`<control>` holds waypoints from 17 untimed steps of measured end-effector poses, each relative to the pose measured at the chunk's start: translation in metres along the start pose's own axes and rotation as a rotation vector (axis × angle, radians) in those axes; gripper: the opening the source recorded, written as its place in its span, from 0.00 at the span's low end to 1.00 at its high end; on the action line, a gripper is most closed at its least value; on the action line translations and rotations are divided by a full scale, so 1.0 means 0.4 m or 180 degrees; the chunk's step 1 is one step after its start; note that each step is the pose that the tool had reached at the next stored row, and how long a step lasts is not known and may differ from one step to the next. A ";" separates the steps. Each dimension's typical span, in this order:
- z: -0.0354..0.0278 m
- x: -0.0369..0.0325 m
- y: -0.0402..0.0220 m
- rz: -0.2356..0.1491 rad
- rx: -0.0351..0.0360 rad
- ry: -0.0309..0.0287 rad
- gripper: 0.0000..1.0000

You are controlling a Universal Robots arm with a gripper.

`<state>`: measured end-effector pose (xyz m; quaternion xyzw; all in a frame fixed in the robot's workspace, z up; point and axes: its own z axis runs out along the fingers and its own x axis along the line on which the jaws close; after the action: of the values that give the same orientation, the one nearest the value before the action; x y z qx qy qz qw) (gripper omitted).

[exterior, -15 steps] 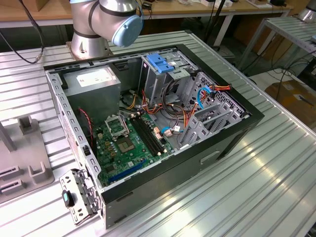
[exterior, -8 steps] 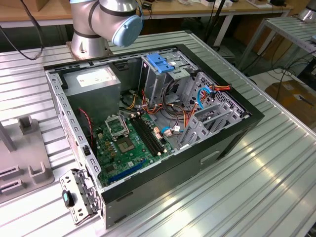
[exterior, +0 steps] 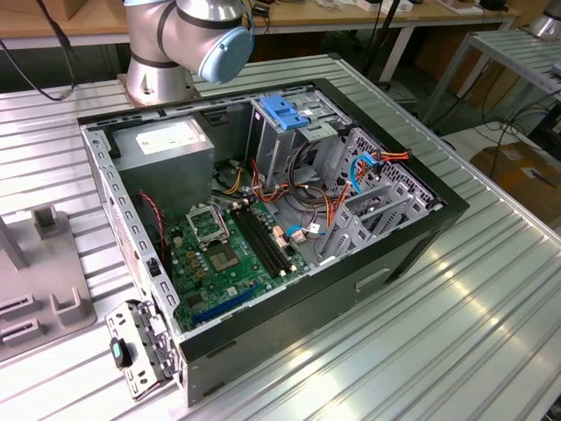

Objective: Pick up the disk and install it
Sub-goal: 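Pick up the disk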

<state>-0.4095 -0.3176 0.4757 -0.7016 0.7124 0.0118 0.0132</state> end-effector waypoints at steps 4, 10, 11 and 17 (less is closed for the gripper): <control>0.000 0.000 0.000 0.0000 0.0000 0.0000 0.35; 0.000 0.000 -0.013 0.0000 0.0000 0.0000 0.35; 0.000 0.000 -0.020 0.0000 0.0000 0.0000 0.35; 0.000 -0.001 -0.058 0.0000 -0.0001 0.0000 0.35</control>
<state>-0.3861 -0.3176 0.4759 -0.7016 0.7124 0.0119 0.0132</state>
